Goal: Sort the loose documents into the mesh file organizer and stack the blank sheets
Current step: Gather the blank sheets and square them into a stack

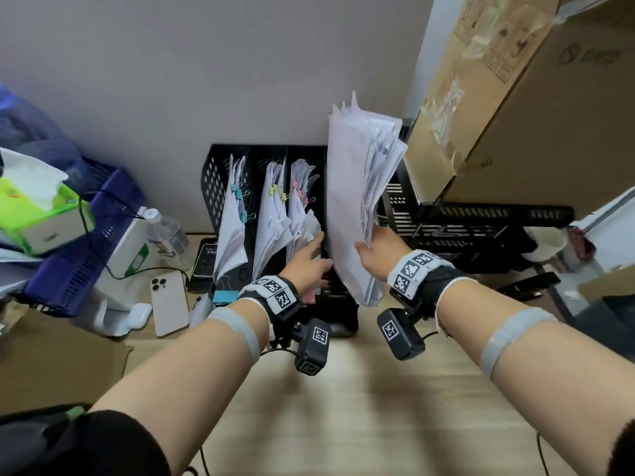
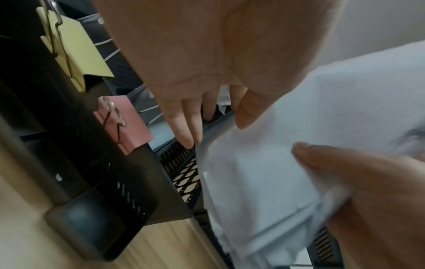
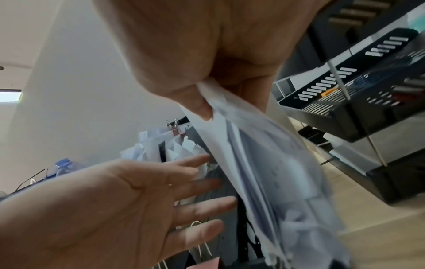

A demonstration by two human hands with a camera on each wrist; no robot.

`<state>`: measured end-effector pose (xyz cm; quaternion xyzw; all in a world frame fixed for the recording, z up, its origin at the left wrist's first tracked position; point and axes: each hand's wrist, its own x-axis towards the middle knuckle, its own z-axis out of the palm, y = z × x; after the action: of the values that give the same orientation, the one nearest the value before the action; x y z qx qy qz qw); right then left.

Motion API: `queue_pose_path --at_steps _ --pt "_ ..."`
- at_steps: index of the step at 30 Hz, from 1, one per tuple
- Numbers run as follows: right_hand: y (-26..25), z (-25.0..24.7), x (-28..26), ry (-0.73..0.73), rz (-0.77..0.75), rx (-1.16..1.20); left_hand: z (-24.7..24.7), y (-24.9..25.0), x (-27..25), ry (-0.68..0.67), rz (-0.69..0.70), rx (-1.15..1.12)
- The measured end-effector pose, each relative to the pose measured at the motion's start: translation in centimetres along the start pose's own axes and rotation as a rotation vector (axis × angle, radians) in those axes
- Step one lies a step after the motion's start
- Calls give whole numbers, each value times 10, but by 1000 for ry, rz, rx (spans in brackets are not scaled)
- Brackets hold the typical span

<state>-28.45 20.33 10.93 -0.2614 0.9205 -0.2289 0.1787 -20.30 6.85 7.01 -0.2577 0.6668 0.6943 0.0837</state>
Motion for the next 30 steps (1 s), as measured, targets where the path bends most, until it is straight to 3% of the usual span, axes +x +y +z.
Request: queue_pose_path --at_steps 5,8,14,22,25,30 --pt "-4 17 18 64 -47 5 5 6 4 -30 -26 -29" --pt "-1 34 24 167 12 131 5 4 7 -44 -43 -4" --pt "14 62 32 108 103 193 3 -6 15 -41 -70 -113" --pt "13 46 17 242 149 209 2 1 6 -51 -80 -129" --pt "13 47 3 103 159 153 -3 9 -2 -25 -83 -125" --pt "1 20 -15 171 173 310 -19 28 -22 -34 -49 -169"
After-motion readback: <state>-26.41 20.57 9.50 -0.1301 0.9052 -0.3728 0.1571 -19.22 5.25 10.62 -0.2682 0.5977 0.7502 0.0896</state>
